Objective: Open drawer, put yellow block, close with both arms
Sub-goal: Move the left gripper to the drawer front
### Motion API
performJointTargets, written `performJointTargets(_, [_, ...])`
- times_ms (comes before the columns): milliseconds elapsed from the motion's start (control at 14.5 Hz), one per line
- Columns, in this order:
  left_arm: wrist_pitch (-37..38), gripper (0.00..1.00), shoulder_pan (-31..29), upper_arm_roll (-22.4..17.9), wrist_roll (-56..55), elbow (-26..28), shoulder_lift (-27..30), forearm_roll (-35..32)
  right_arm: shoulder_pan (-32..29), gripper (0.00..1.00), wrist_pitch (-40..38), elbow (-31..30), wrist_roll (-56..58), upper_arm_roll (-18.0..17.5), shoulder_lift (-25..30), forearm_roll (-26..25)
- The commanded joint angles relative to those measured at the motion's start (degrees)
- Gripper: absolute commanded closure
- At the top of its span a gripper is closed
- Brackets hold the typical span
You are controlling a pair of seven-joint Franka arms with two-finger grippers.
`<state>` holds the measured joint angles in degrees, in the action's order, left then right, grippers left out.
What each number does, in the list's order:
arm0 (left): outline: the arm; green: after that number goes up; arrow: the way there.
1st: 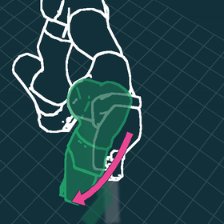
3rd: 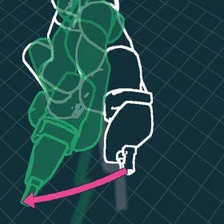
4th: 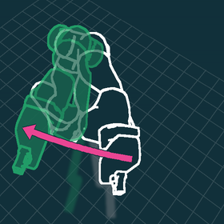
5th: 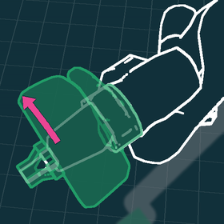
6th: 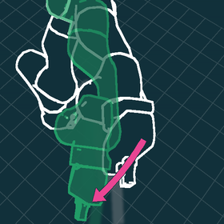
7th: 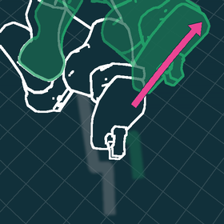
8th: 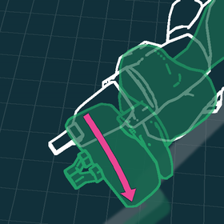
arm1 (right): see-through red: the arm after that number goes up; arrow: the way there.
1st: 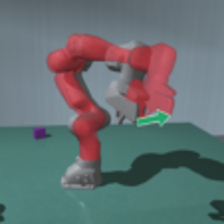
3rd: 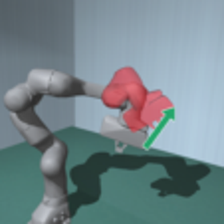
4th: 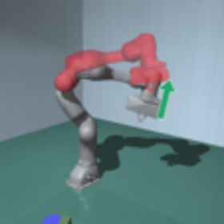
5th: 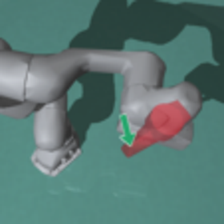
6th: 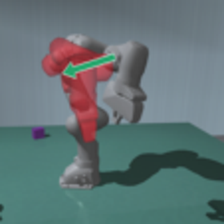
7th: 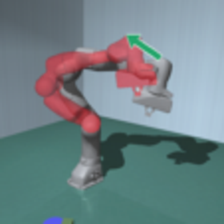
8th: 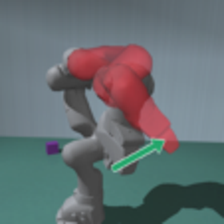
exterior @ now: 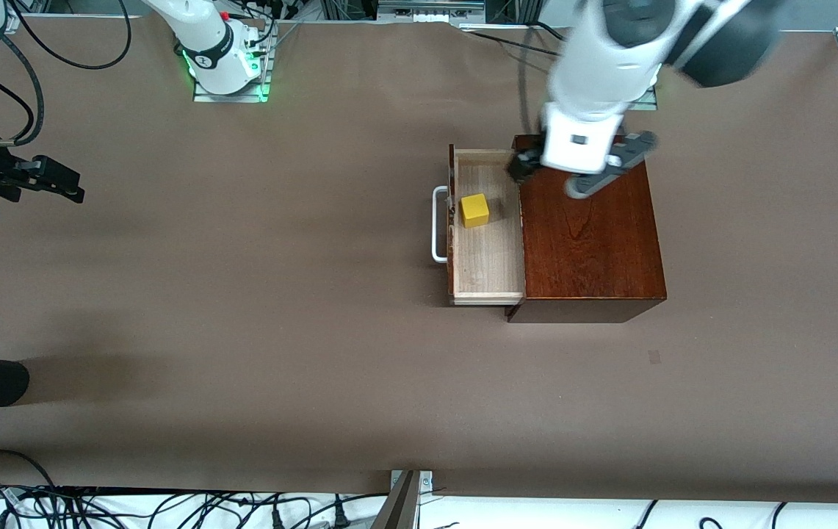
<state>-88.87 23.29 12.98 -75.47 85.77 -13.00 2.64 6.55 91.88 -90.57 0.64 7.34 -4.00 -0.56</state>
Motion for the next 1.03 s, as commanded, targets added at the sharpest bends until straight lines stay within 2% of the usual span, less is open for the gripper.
performJointTargets(0, [0.7,0.00,6.0,-0.9,-13.3,-5.2,-7.8,-0.4,-0.7,0.00,0.0,-0.2,0.0,-0.7,0.6,0.4])
performJointTargets(276, [0.5,0.00,13.7,-1.4,-30.1,-14.5,-19.6,-3.3,-0.7,0.00,0.1,-0.2,0.0,-0.7,0.5,0.4])
performJointTargets(482, [-0.9,0.00,16.7,-2.2,-34.2,-21.3,-27.2,-3.5,-0.7,0.00,0.1,0.3,0.0,-0.6,0.6,0.3])
performJointTargets(551, [-2.5,0.09,16.7,-2.1,-35.1,-21.9,-28.1,-3.4,-0.7,0.00,0.0,0.2,0.0,-0.6,0.5,0.3])
performJointTargets(620, [-4.7,0.26,17.1,-2.1,-37.0,-22.1,-28.6,-3.3,-0.7,0.00,0.1,0.3,0.0,-0.6,0.5,0.3])
performJointTargets(689, [-6.0,0.48,17.4,-2.1,-37.8,-22.3,-28.8,-3.3,-0.7,0.00,0.1,0.3,0.0,-0.6,0.5,0.3])
performJointTargets(758, [-6.7,0.73,17.3,-2.1,-37.8,-22.3,-29.0,-3.1,-0.7,0.00,0.1,0.3,0.0,-0.7,0.5,0.3])
performJointTargets(827, [-7.1,0.88,17.1,-2.1,-38.1,-22.3,-29.5,-3.0,-0.7,0.00,0.1,0.3,0.0,-0.6,0.4,0.3])
performJointTargets(895, [-8.2,1.00,17.5,-2.1,-38.2,-22.3,-30.0,-3.2,-0.7,0.00,0.0,0.3,0.0,-0.7,0.4,0.3])
performJointTargets(964, [-9.7,1.00,17.7,-2.2,-38.1,-22.1,-30.8,-3.4,-0.7,0.00,0.1,0.3,0.0,-0.7,0.4,0.3])
